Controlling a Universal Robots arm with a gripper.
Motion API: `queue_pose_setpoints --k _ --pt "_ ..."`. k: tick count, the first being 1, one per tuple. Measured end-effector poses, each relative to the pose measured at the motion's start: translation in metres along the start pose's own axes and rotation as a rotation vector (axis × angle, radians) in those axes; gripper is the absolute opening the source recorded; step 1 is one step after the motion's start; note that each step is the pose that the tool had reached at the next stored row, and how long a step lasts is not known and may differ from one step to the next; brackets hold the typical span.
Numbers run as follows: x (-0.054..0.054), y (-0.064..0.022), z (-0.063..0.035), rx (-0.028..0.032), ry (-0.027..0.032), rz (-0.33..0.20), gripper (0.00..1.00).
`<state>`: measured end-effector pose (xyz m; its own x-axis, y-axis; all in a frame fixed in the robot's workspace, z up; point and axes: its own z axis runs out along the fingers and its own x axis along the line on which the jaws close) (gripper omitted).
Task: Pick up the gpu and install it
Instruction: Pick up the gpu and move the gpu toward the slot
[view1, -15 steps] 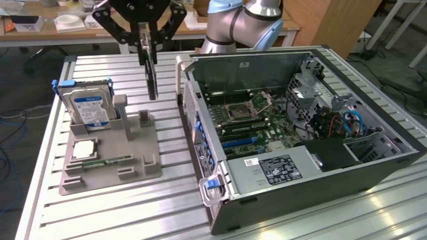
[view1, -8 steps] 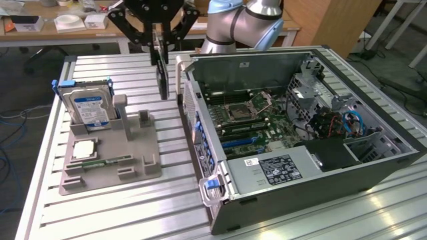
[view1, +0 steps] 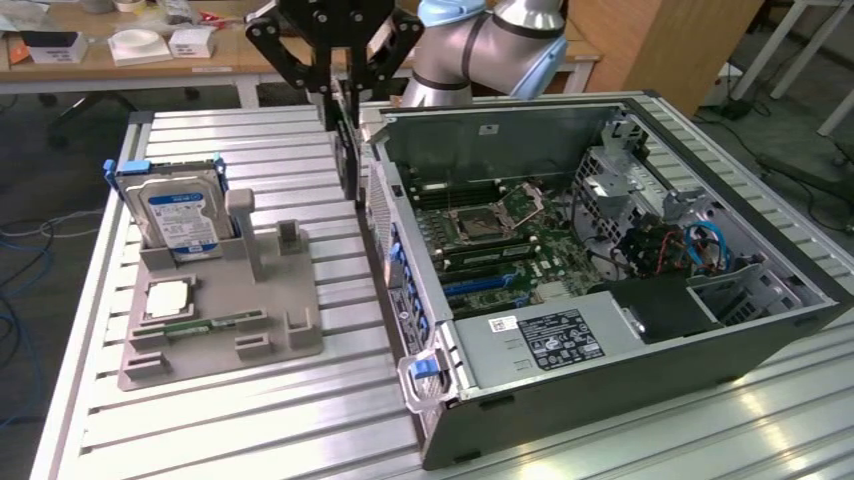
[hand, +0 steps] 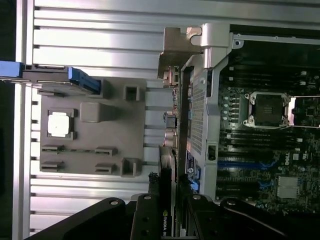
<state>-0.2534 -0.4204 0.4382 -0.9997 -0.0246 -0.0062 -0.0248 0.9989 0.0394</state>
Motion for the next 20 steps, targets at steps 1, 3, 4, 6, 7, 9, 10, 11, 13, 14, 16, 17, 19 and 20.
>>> queue_pose_setpoints --k 1,3,4,6,7,9,10,11,13,14,16,17,19,20 --pt "-0.002 -0.0004 0.0 0.0 0.0005 0.0 0.26" --pt "-0.008 -0.0012 -0.0001 -0.0001 0.0012 0.0 0.26" --pt "-0.01 -0.0016 -0.0001 -0.0001 0.0017 0.0 0.26" --pt "-0.016 -0.0023 -0.0001 -0.0001 0.0026 0.0 0.26" --pt "-0.018 -0.0027 -0.0001 -0.0002 0.003 0.0 0.26" --pt "-0.024 -0.0035 0.0 -0.0003 0.0036 0.0 0.26" --pt "-0.026 -0.0039 0.0 -0.0004 0.004 0.0 0.26" --pt "-0.029 -0.0042 0.0 -0.0004 0.0044 0.0 0.26" --pt "-0.034 -0.0049 0.0 -0.0005 0.0052 0.0 0.26" --pt "-0.036 -0.0052 0.0 -0.0006 0.0056 0.0 0.26" --pt "-0.042 -0.0059 0.0 -0.0006 0.0063 0.0 0.26" --pt "-0.044 -0.0063 0.0 -0.0007 0.0067 0.0 0.26" --pt "-0.049 -0.0068 -0.0001 -0.0007 0.0076 0.0 0.26" --pt "-0.052 -0.0072 0.0 -0.0008 0.0079 0.0 0.26"
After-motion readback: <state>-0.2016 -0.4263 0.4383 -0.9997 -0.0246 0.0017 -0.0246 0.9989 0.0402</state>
